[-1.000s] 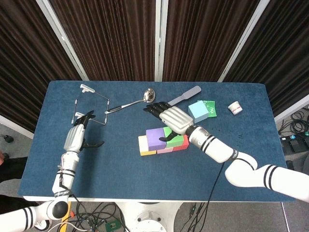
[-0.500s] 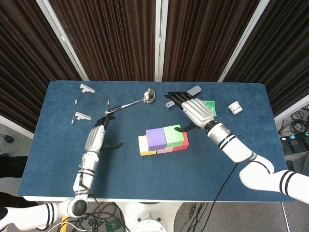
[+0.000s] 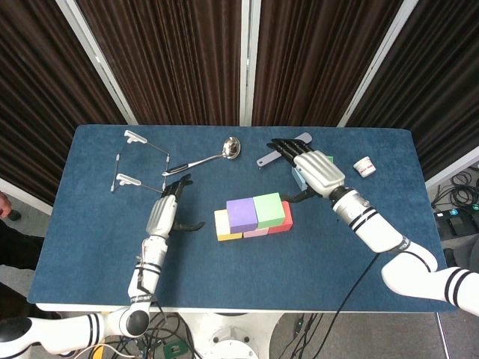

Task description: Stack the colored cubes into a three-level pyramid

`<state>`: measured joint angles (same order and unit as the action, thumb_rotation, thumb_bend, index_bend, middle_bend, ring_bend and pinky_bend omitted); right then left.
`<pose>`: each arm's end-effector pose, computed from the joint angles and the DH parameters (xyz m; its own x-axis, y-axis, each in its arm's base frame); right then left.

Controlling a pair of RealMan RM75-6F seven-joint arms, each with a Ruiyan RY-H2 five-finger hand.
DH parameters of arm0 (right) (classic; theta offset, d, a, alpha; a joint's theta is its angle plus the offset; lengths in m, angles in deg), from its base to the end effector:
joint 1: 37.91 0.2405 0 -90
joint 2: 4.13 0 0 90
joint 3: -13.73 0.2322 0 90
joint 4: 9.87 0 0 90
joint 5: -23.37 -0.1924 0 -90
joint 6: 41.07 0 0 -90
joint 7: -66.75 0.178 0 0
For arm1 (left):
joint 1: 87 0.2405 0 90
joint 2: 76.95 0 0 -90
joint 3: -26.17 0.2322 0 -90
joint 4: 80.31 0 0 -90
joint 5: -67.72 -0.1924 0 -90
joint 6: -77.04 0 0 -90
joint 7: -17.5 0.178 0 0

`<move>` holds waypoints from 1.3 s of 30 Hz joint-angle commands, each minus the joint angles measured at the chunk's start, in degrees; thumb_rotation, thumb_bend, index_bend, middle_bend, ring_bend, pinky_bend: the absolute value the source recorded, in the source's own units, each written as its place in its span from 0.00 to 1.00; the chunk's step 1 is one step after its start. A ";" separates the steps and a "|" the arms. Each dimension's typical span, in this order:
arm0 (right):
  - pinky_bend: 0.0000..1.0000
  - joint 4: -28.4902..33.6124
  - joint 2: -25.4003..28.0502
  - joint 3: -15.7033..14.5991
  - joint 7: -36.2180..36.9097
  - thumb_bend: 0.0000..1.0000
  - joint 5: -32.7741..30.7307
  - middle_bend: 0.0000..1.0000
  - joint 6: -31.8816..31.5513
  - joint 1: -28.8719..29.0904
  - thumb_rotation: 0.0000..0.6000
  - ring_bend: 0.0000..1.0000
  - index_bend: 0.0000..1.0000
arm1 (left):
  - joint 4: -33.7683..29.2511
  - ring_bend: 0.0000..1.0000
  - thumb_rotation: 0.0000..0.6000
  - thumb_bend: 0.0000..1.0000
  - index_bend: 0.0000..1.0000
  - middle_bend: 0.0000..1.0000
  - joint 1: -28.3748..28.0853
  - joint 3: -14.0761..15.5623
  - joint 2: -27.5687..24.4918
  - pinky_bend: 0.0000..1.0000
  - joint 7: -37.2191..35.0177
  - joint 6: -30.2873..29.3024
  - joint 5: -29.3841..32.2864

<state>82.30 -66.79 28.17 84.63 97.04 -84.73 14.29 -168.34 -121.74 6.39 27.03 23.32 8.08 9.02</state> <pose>-0.0644 -0.4005 0.1063 0.2489 -0.3271 0.9116 -0.8786 -0.4724 0.0704 -0.0983 0.3350 -0.0231 -0.2391 0.1921 0.9518 0.9650 -0.0617 0.2549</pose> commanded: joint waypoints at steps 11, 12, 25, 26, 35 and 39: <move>0.00 0.52 1.64 -0.35 2.77 0.08 2.11 0.00 -0.65 -1.88 1.00 0.00 0.00 | 0.67 0.04 1.00 0.00 0.02 0.14 -1.93 -0.40 3.99 0.07 1.76 -0.23 -0.05; 0.00 0.58 1.78 -0.40 3.06 0.08 2.34 0.00 -0.79 -2.08 1.00 0.00 0.00 | 0.81 0.04 1.00 0.00 0.02 0.14 -2.14 -0.46 4.22 0.07 2.07 -0.15 -0.02; 0.00 -0.10 2.05 -0.91 5.09 0.08 4.01 0.00 -0.92 -3.00 1.00 0.00 0.00 | 1.57 0.04 1.00 0.00 0.02 0.14 -3.15 -1.05 5.83 0.07 3.09 0.10 0.24; 0.00 -0.15 2.07 -0.92 5.18 0.08 4.07 0.00 -0.87 -3.01 1.00 0.00 0.00 | 1.65 0.04 1.00 0.00 0.02 0.14 -3.20 -1.07 5.95 0.07 3.07 0.16 0.28; 0.00 -0.82 1.94 -1.05 6.08 0.08 4.52 0.00 -0.71 -3.20 1.00 0.00 0.00 | 2.48 0.04 1.00 0.00 0.01 0.14 -3.66 -1.43 6.83 0.07 2.92 0.74 0.61; 0.00 -1.21 1.74 -1.12 6.51 0.08 4.77 0.00 -0.63 -3.21 1.00 0.00 0.00 | 2.53 0.04 1.00 0.00 0.01 0.14 -3.99 -1.70 7.01 0.07 2.98 1.04 0.64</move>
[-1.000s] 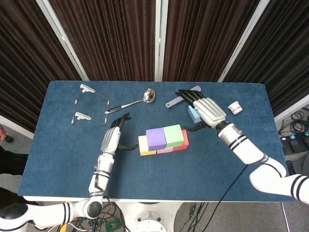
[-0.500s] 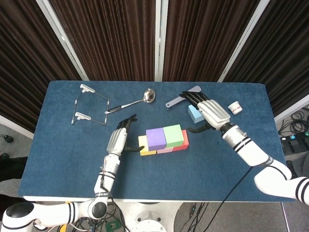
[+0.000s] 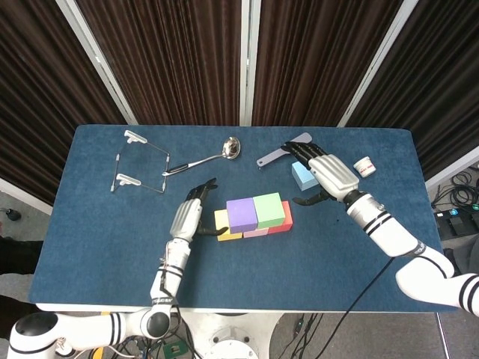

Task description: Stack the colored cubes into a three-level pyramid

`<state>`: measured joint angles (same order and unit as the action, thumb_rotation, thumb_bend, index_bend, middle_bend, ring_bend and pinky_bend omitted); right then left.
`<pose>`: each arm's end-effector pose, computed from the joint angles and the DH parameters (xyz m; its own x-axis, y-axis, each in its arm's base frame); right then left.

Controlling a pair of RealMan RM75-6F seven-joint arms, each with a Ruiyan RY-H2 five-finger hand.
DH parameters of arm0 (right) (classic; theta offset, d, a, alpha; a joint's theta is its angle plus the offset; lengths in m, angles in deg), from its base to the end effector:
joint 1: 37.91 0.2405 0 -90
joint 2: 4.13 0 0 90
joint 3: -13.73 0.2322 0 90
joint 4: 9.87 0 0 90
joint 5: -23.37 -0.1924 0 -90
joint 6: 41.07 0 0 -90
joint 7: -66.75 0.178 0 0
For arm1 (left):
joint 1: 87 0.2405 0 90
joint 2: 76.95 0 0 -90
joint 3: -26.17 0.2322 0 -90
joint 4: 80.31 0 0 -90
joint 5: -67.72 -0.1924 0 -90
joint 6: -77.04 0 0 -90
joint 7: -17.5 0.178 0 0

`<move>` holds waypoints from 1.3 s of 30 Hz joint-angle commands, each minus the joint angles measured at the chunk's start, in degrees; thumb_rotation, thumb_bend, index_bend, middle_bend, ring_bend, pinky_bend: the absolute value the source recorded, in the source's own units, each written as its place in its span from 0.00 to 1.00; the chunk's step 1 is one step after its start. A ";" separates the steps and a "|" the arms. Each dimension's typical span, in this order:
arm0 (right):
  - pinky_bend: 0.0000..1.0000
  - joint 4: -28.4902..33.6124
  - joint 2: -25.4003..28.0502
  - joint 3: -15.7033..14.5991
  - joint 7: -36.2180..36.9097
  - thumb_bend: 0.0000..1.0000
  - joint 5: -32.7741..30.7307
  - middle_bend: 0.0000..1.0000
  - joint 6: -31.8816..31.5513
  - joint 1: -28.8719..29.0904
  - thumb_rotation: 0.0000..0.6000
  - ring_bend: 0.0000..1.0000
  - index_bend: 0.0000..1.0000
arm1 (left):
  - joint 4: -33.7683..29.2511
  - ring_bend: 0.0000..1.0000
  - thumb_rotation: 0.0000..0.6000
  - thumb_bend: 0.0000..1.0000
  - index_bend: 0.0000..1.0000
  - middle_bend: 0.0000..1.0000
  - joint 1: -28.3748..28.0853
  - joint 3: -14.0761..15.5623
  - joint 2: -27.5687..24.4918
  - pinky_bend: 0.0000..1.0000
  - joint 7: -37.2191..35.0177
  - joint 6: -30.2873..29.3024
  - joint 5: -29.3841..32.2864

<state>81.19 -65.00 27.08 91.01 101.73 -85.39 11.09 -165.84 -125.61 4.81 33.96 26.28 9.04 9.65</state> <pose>-0.0893 -0.3961 0.1153 0.2221 -0.3484 0.9107 -0.8972 -0.4387 0.0509 -0.0581 0.3306 -0.0518 -0.2541 0.2454 0.9355 0.9534 -0.0989 0.2849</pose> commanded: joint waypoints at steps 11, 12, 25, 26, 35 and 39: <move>0.00 -0.63 0.32 -0.18 1.43 0.08 0.77 0.00 -0.33 -0.49 1.00 0.00 0.00 | 0.89 0.04 1.00 0.00 0.01 0.14 -1.04 -0.77 0.81 0.07 0.32 1.00 0.78; 0.00 -0.64 0.36 -0.21 1.53 0.08 0.85 0.00 -0.32 -0.52 1.00 0.00 0.00 | 0.96 0.04 1.00 0.00 0.01 0.14 -1.09 -0.79 0.83 0.07 0.36 1.02 0.79; 0.00 -0.99 -0.08 -0.38 2.49 0.08 1.74 0.00 -0.34 -0.37 1.00 0.00 0.00 | -0.03 0.04 1.00 0.00 0.01 0.14 0.01 -1.05 -0.96 0.07 0.21 0.13 1.22; 0.00 -0.93 -0.12 -0.38 2.56 0.08 1.80 0.00 -0.33 -0.34 1.00 0.00 0.00 | -0.26 0.04 1.00 0.00 0.01 0.14 0.25 -1.01 -1.30 0.07 0.18 -0.05 1.20; 0.00 1.72 -0.02 -0.15 2.00 0.08 2.65 0.00 -0.15 0.49 1.00 0.00 0.00 | -3.49 0.02 1.00 0.00 0.01 0.10 4.53 0.43 -8.79 0.07 -0.35 -2.03 0.17; 0.00 3.29 -0.38 -0.22 0.11 0.08 2.11 0.00 0.22 0.88 1.00 0.00 0.00 | -5.36 0.00 1.00 0.00 0.01 0.08 6.86 1.32 -14.18 0.07 -1.27 -1.49 0.00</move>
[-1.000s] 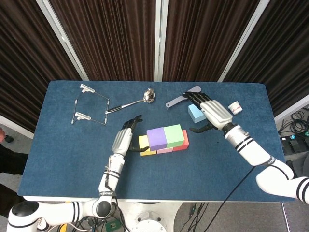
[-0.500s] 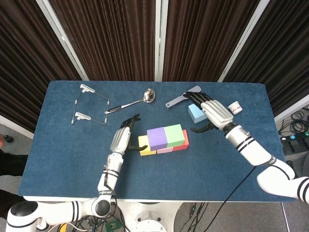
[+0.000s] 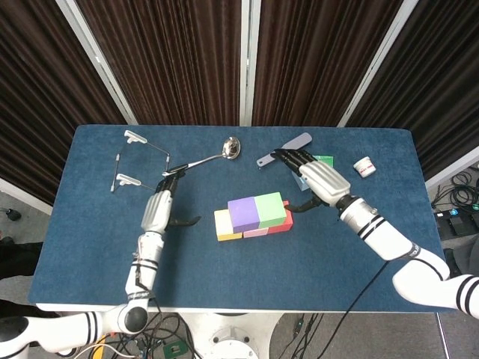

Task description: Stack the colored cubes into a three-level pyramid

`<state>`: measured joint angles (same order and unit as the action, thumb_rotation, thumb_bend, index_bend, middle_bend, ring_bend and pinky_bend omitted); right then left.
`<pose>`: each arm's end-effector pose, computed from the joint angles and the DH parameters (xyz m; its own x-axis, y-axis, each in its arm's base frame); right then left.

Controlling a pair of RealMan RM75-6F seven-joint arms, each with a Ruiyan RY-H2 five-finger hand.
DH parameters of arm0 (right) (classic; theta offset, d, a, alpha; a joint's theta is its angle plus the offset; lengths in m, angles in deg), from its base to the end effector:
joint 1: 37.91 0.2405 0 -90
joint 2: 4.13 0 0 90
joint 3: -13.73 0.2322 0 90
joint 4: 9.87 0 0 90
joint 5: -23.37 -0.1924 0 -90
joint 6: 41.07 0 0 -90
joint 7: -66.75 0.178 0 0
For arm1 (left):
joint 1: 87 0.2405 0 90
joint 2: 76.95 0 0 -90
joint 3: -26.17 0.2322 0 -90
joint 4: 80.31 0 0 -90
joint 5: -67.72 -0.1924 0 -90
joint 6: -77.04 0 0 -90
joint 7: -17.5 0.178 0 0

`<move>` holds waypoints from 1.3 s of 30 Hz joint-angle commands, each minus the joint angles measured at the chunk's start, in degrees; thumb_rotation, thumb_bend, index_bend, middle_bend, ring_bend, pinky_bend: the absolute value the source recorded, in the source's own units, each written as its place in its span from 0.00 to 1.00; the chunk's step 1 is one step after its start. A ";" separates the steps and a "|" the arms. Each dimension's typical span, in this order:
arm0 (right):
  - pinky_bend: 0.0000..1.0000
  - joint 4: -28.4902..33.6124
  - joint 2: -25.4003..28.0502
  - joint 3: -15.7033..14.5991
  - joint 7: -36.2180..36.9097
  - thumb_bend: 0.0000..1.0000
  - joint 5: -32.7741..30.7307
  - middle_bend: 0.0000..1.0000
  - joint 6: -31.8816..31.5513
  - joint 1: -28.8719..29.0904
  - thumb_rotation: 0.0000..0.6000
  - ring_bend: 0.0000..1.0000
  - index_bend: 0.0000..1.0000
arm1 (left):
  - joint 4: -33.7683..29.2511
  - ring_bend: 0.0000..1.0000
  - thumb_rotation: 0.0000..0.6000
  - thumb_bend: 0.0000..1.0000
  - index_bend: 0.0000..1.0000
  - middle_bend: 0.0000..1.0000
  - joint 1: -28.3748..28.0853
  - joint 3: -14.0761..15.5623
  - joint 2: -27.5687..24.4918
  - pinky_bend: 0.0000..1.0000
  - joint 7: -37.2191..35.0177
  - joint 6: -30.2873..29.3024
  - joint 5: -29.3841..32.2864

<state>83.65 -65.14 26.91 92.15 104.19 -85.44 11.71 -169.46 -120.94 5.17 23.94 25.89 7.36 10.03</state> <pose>-0.0740 -0.3844 0.1049 0.2220 -0.3836 0.8964 -0.8760 -0.4821 0.0106 -0.1117 0.3432 -0.0031 -0.1883 0.1401 0.9721 0.9793 -0.0476 0.1965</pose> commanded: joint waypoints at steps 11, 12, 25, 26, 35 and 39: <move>0.00 5.07 -3.18 -1.27 -15.10 0.04 -1.70 0.00 3.34 3.61 1.00 0.00 0.00 | -2.23 0.00 1.00 0.00 0.01 0.06 8.93 4.31 -11.96 0.07 -7.78 -1.42 -2.38; 0.00 5.45 -3.47 -1.28 -16.16 0.04 -2.50 0.00 3.92 4.00 1.00 0.00 0.00 | -2.23 0.00 1.00 0.00 0.01 0.06 9.18 4.35 -12.18 0.07 -8.25 -1.55 -2.58; 0.00 6.55 -10.37 -3.03 -35.48 0.03 -12.71 0.00 5.10 8.72 1.00 0.00 0.00 | -1.36 0.00 1.00 0.00 0.01 0.06 11.26 5.03 -13.29 0.07 -10.16 -3.62 -4.65; 0.00 6.30 -11.00 -3.08 -36.35 0.03 -13.19 0.00 4.66 8.86 1.00 0.00 0.00 | -1.25 0.00 1.00 0.00 0.01 0.06 11.37 5.06 -13.28 0.07 -10.17 -3.83 -4.81; 0.00 3.37 -16.30 -3.56 -42.20 0.03 -18.38 0.00 3.52 10.98 1.00 0.00 0.00 | -0.02 0.00 1.00 0.00 0.01 0.06 12.08 5.21 -13.31 0.07 -11.26 -4.08 -5.51; 0.00 2.55 -17.34 -3.47 -43.91 0.04 -20.47 0.00 3.03 11.76 1.00 0.00 0.00 | 0.63 0.00 1.00 0.00 0.01 0.06 12.22 5.29 -13.31 0.07 -11.72 -3.72 -5.63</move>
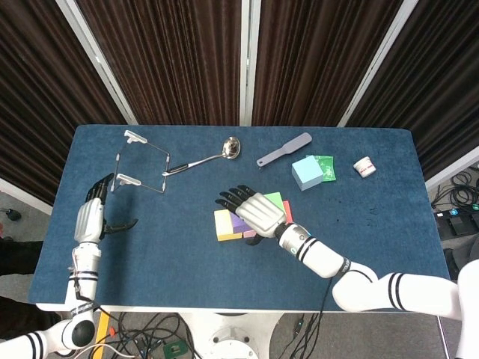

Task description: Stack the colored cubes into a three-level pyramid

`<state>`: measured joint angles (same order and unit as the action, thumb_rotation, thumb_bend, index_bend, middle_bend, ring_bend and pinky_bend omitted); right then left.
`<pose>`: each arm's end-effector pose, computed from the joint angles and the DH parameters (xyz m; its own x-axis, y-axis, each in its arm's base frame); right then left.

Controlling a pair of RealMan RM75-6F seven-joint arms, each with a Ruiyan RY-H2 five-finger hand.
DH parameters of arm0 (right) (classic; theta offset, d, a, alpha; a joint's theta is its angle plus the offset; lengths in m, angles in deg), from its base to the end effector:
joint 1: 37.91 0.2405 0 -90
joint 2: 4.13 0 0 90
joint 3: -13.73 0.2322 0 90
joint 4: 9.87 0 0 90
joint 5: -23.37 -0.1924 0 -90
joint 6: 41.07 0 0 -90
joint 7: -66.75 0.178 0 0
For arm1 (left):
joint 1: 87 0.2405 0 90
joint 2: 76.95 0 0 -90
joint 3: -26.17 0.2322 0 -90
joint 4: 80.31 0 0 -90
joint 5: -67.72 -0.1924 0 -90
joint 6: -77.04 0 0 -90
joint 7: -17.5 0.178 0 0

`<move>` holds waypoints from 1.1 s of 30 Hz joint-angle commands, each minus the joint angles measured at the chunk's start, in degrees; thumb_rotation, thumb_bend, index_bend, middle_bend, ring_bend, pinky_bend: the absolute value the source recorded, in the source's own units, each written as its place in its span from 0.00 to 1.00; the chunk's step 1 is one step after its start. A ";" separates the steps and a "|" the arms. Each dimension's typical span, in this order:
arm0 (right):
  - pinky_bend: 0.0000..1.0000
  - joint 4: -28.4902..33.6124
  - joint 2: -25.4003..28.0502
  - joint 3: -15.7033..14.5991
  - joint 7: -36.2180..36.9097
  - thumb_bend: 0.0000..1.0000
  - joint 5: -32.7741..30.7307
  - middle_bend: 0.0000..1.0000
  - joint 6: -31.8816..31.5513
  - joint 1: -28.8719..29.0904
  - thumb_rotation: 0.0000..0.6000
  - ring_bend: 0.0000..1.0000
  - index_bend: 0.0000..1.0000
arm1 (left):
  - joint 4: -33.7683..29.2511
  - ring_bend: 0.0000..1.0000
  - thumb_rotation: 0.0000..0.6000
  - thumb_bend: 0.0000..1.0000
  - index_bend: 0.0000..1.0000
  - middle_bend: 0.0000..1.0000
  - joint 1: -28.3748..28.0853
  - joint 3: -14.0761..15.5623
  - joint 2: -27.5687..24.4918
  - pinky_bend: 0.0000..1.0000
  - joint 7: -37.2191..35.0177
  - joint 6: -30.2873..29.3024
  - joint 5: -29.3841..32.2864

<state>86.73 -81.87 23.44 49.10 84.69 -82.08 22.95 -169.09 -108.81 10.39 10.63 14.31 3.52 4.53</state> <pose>-0.0141 -0.3473 -0.0083 0.5826 -0.3146 0.7494 -0.6874 -0.6827 0.2477 -0.2202 0.3167 0.0633 -0.1226 0.0036 0.9924 0.9897 0.0752 0.1220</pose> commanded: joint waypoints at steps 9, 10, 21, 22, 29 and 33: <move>0.00 -1.36 -1.09 0.00 -3.77 0.05 -4.74 0.00 -0.06 2.50 1.00 0.00 0.00 | 0.60 0.00 1.00 0.00 0.01 0.06 0.45 0.29 -0.05 0.07 -0.40 0.03 -0.93; 0.00 -1.50 -1.27 -0.02 -3.97 0.05 -5.04 0.00 -0.11 2.66 1.00 0.00 0.00 | 0.63 0.00 1.00 0.00 0.01 0.06 0.49 0.30 -0.03 0.07 -0.44 0.01 -0.98; 0.00 -3.78 -3.83 -0.78 -5.75 0.06 -7.20 0.00 0.13 4.49 1.00 0.00 0.00 | 1.62 0.00 1.00 0.00 0.01 0.06 0.78 0.16 0.01 0.07 -1.15 0.07 -1.45; 0.00 -3.98 -4.02 -0.86 -5.90 0.06 -7.32 0.00 0.09 4.63 1.00 0.00 0.00 | 1.63 0.00 1.00 0.00 0.01 0.06 0.80 0.13 -0.07 0.07 -1.28 0.16 -1.48; 0.00 -4.71 -4.53 -1.55 -7.26 0.06 -8.34 0.00 -0.03 5.44 1.00 0.00 0.00 | 1.89 0.00 1.00 0.00 0.01 0.06 0.92 0.21 -0.13 0.07 -1.65 0.55 -1.59; 0.00 -5.31 -5.32 -1.80 -7.93 0.06 -8.45 0.00 -0.70 5.71 1.00 0.00 0.00 | 2.27 0.00 1.00 0.00 0.01 0.06 0.98 0.23 0.01 0.07 -1.82 0.60 -1.71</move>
<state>81.56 -87.03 21.67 41.27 76.20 -82.62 28.60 -166.83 -107.83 10.63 10.62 12.50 4.11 2.84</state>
